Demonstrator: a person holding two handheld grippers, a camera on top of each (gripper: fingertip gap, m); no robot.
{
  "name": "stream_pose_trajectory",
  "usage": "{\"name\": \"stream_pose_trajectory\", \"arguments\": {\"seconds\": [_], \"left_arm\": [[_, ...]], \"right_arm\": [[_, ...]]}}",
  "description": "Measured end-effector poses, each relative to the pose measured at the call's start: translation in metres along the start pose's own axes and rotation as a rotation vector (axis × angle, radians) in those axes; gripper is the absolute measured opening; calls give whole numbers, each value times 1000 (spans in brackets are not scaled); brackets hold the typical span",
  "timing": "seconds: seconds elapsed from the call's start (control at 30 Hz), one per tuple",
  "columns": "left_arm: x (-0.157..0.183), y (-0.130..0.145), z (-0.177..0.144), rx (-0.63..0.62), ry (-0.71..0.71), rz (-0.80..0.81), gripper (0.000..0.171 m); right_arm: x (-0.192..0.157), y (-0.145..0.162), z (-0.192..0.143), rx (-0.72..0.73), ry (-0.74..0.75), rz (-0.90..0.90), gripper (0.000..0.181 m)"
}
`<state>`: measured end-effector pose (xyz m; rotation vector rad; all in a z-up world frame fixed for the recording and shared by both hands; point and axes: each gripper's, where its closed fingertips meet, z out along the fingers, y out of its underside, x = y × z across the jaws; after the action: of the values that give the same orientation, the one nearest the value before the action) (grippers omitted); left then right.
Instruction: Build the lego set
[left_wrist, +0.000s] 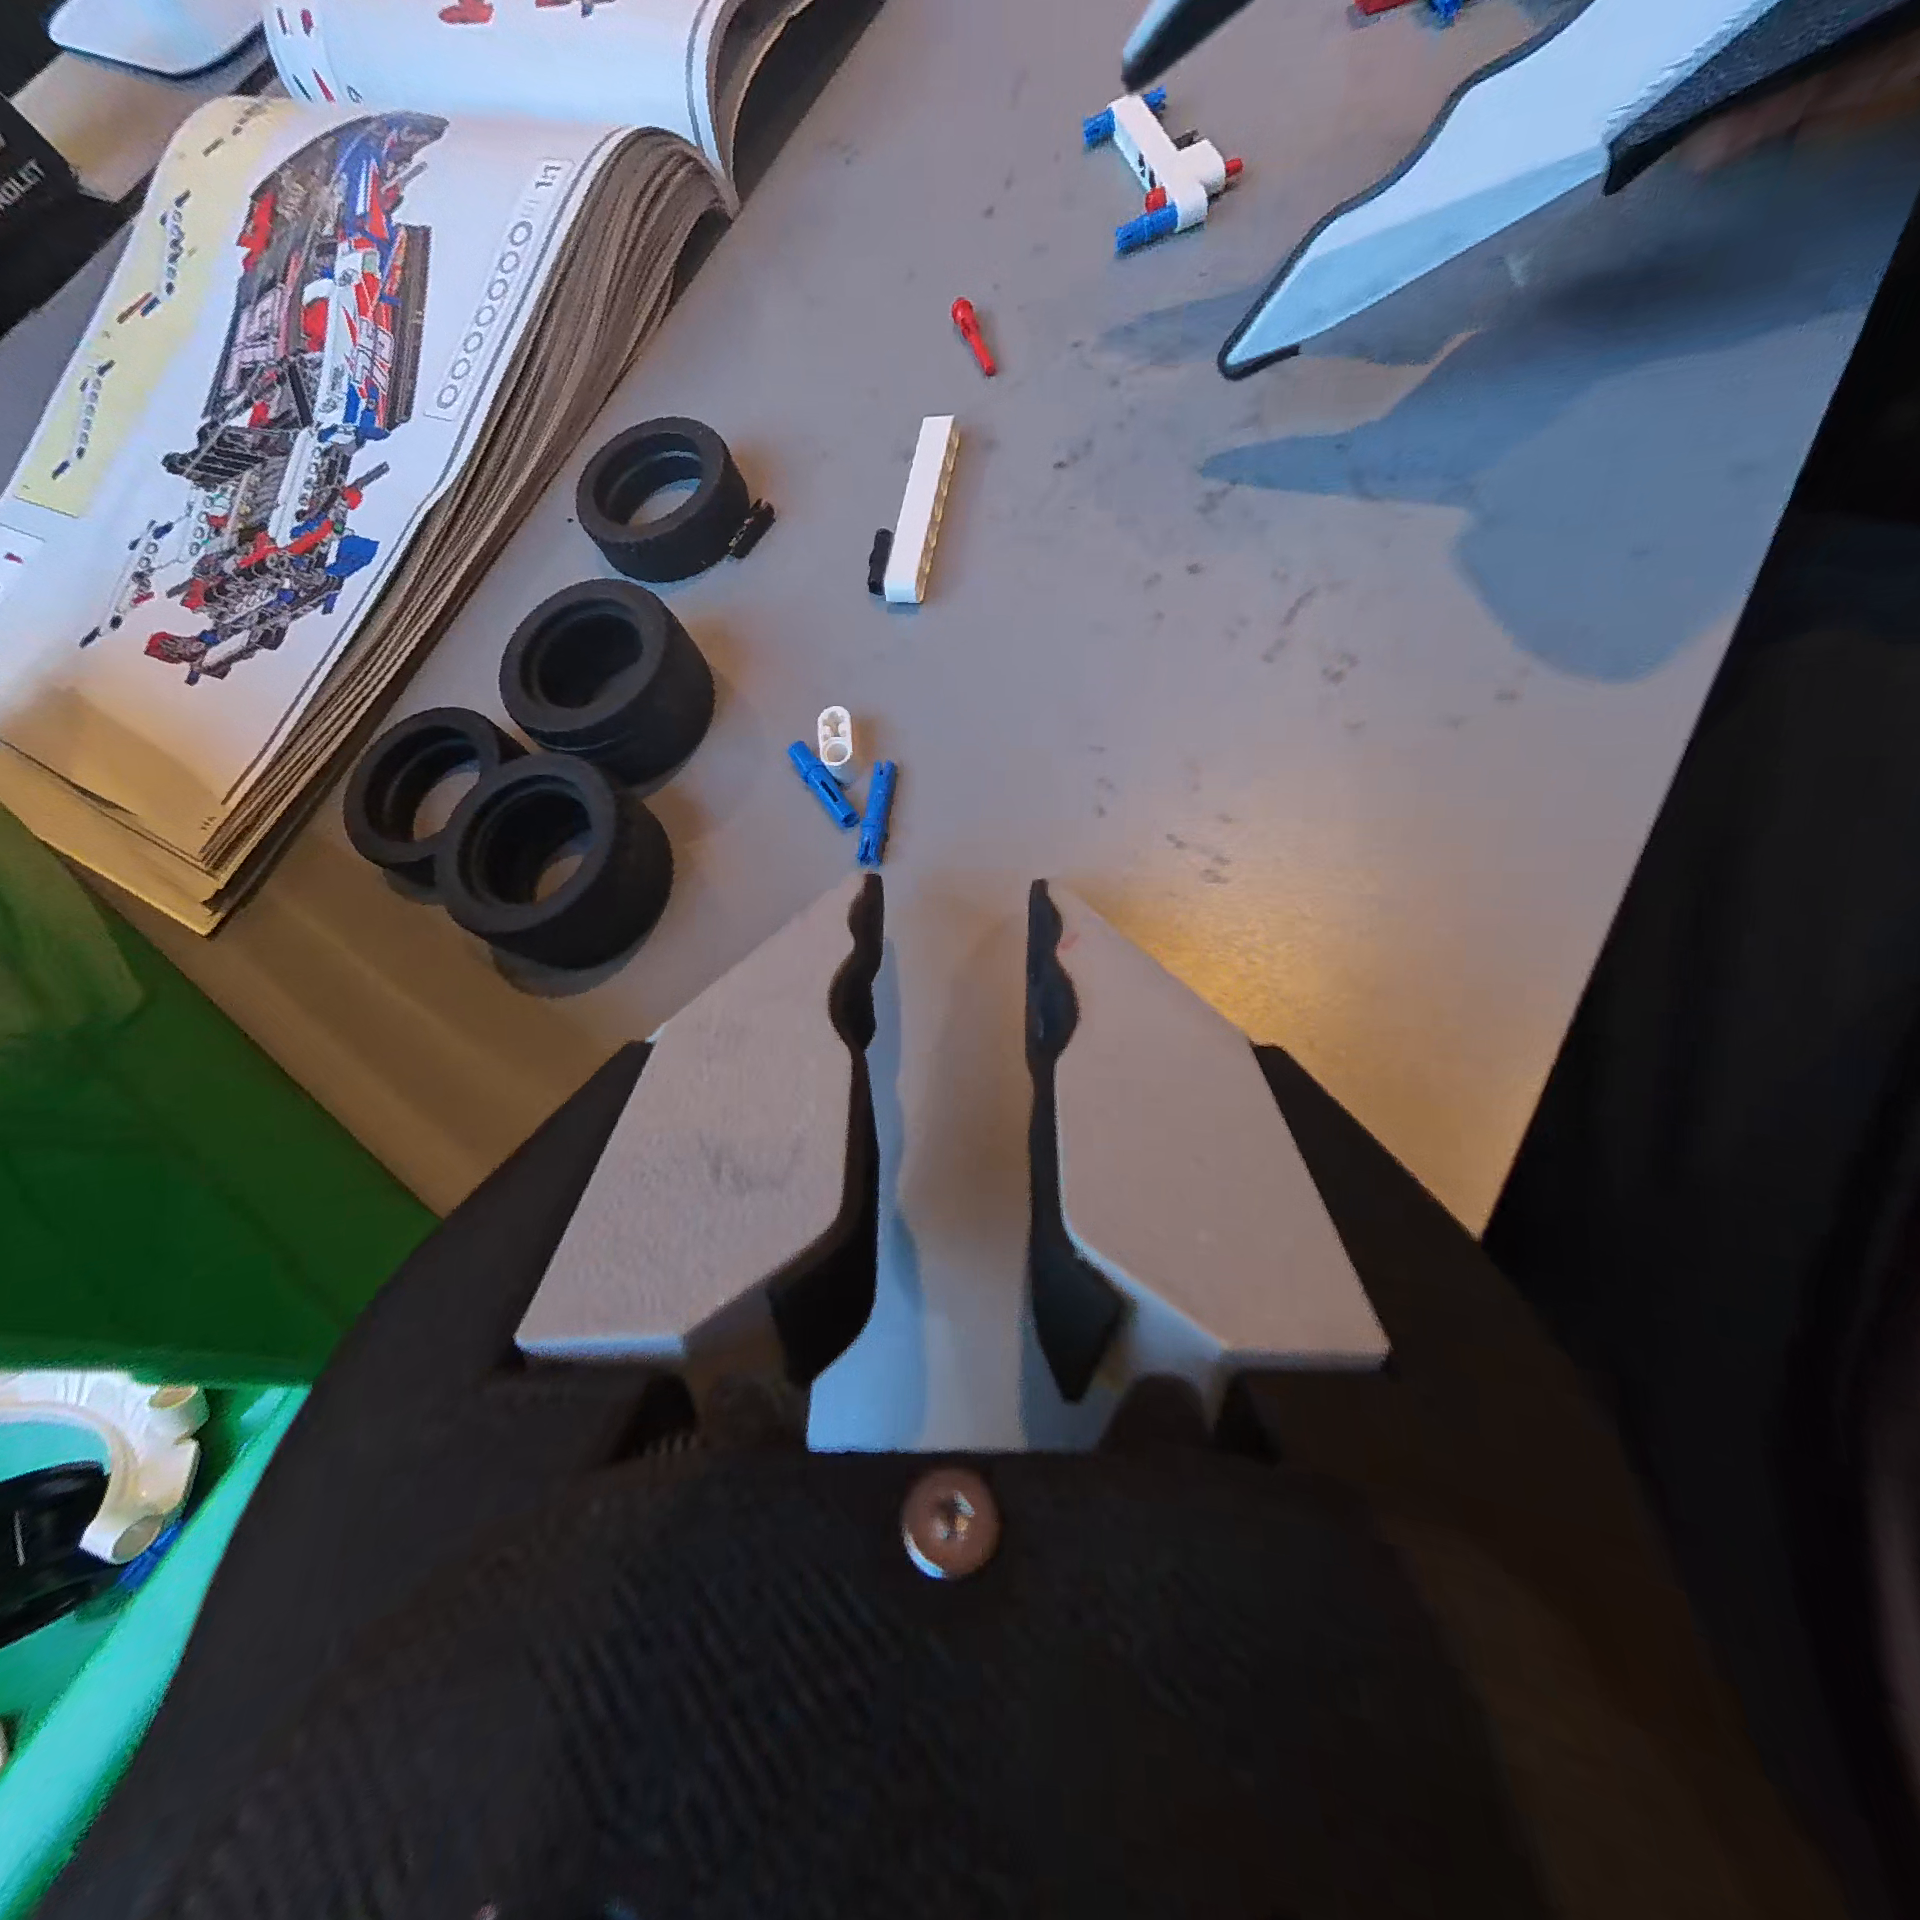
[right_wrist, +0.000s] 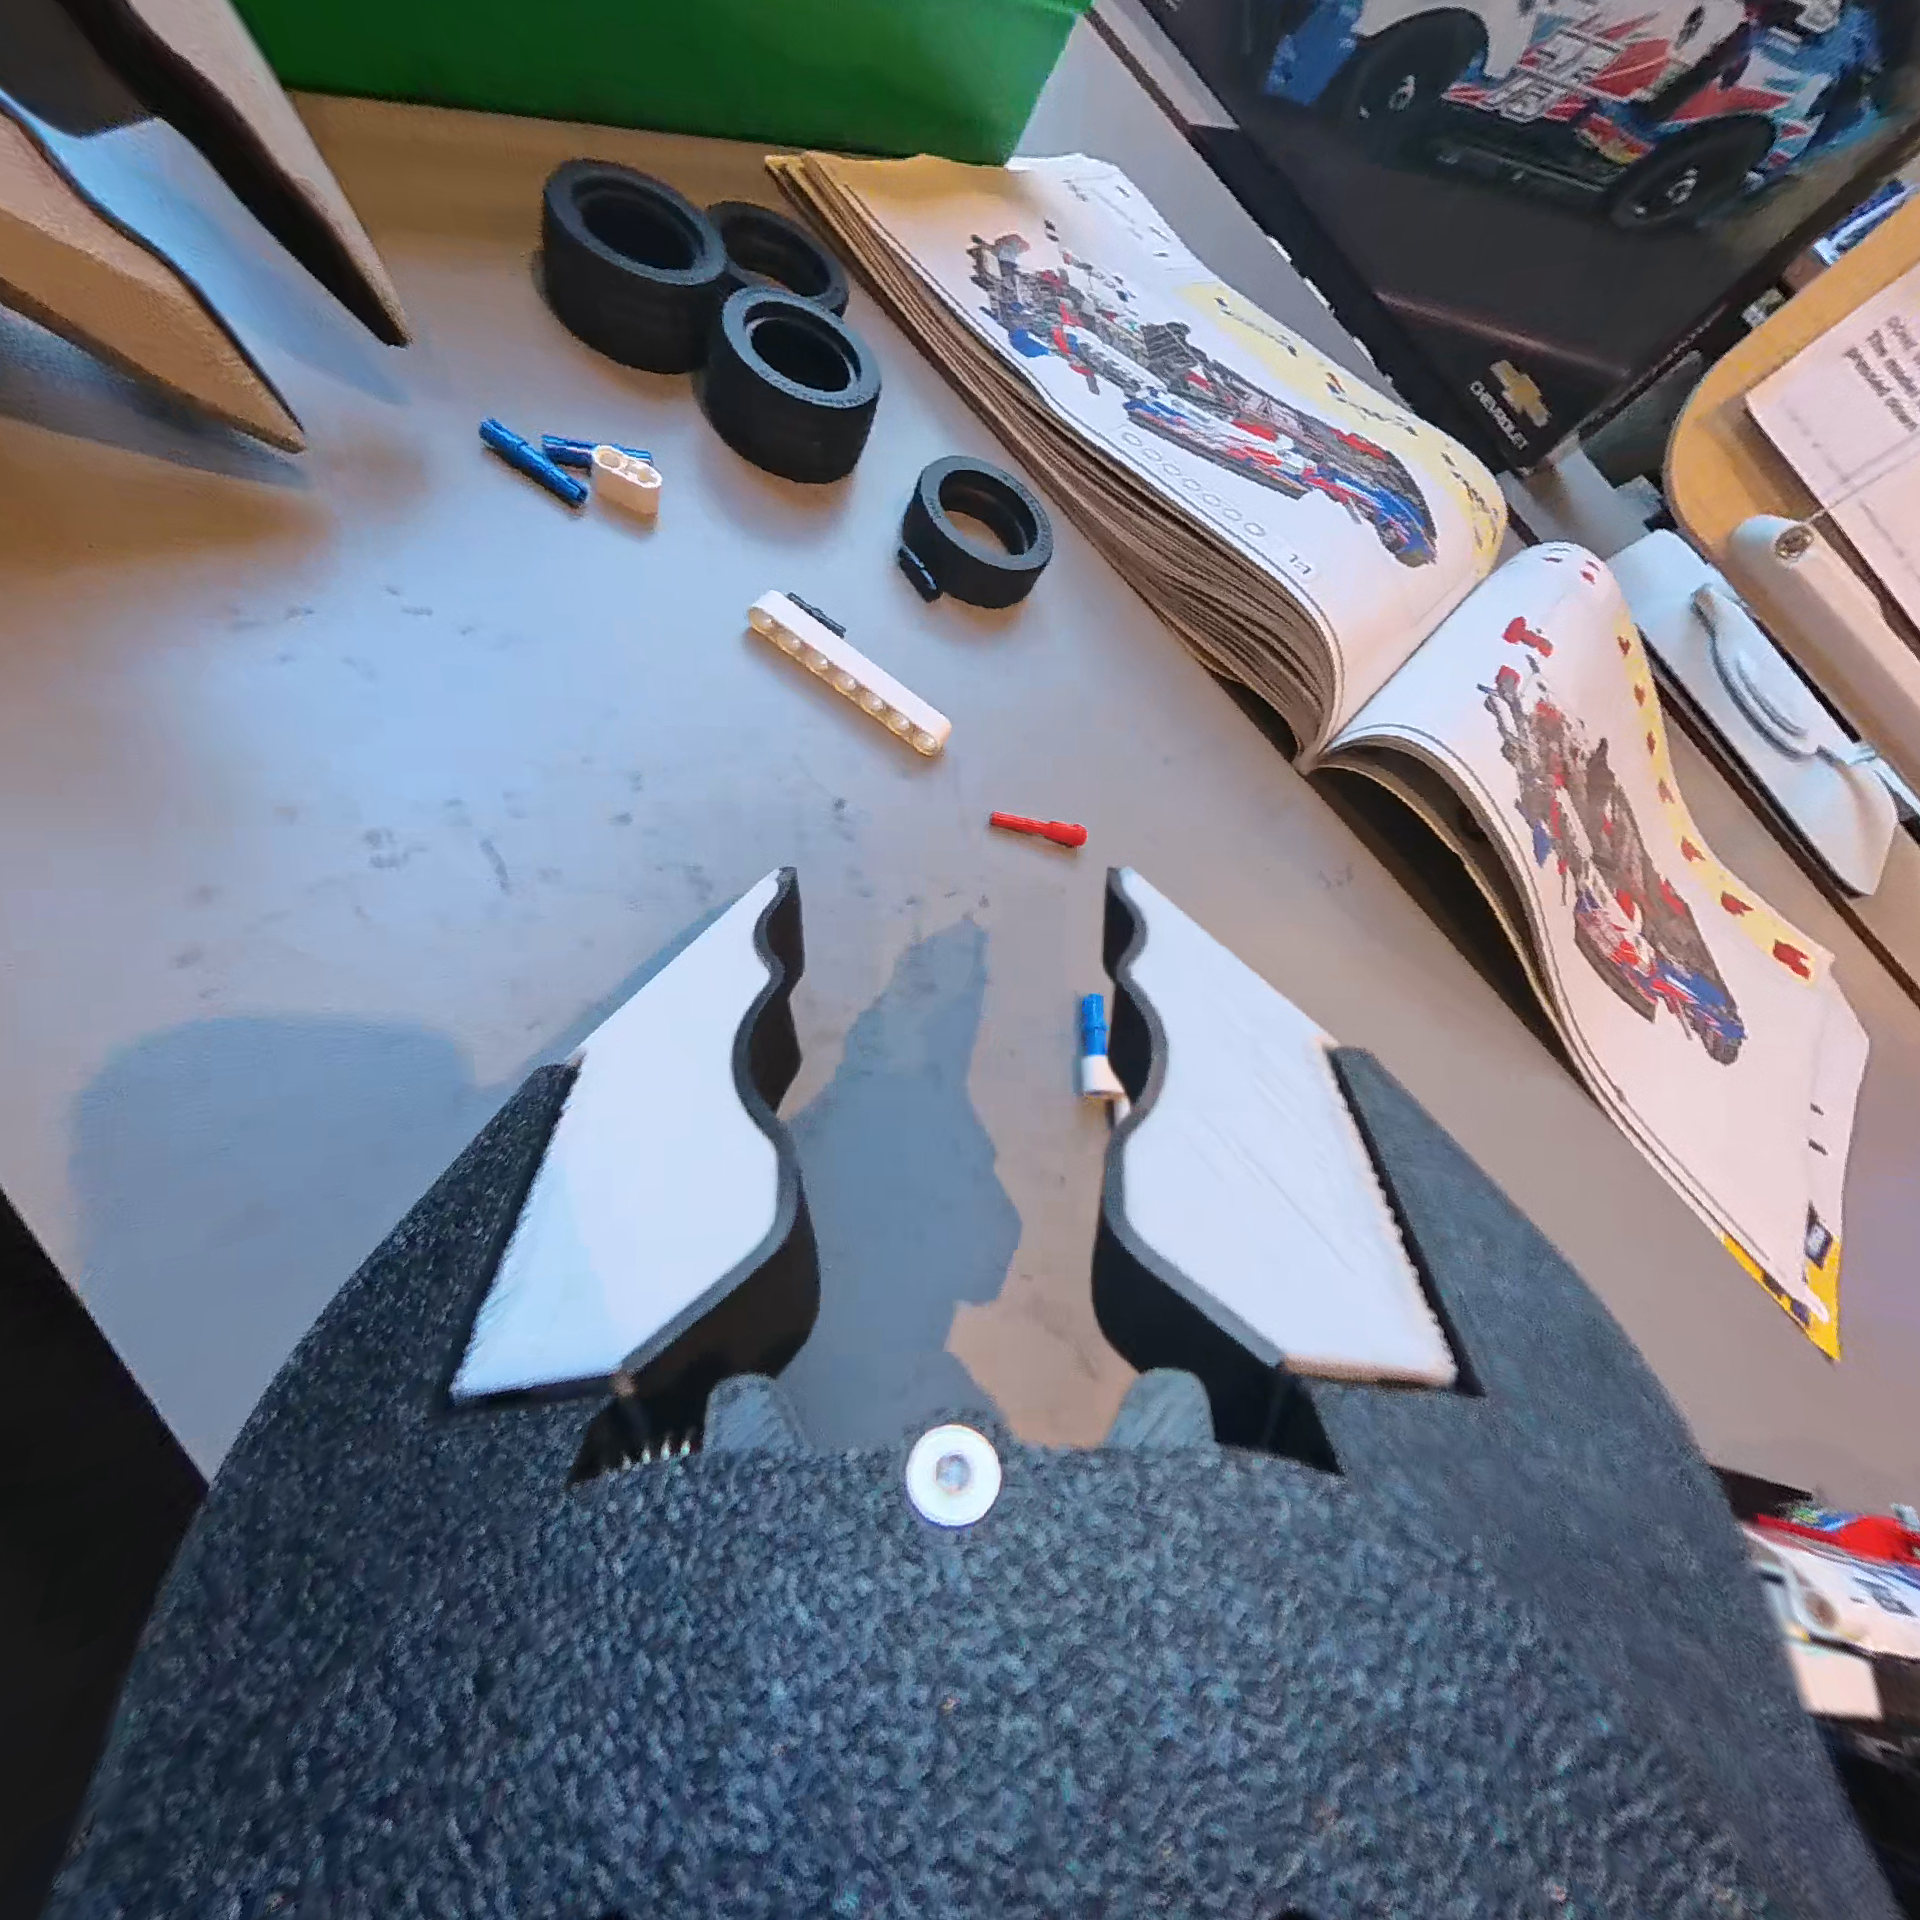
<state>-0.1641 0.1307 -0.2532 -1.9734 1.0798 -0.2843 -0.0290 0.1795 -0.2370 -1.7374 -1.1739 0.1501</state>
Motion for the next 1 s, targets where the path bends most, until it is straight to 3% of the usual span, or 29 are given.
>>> {"name": "stream_pose_trajectory", "arguments": {"seconds": [0.37, 0.73, 0.87, 1.0], "left_arm": [[-6, -3, 1, 15, -11, -7, 22], [-12, -3, 1, 17, -52, -14, 23], [-14, -3, 0, 23, -70, -10, 23], [-22, -1, 0, 6, -119, -25, 23]], "right_arm": [[-8, 0, 3, 0, -110, 63, 35], [-12, -2, 8, -1, -109, 39, 33], [-30, -5, 9, -14, -209, 41, 15], [-35, -11, 14, -6, -235, 68, 16]]}}
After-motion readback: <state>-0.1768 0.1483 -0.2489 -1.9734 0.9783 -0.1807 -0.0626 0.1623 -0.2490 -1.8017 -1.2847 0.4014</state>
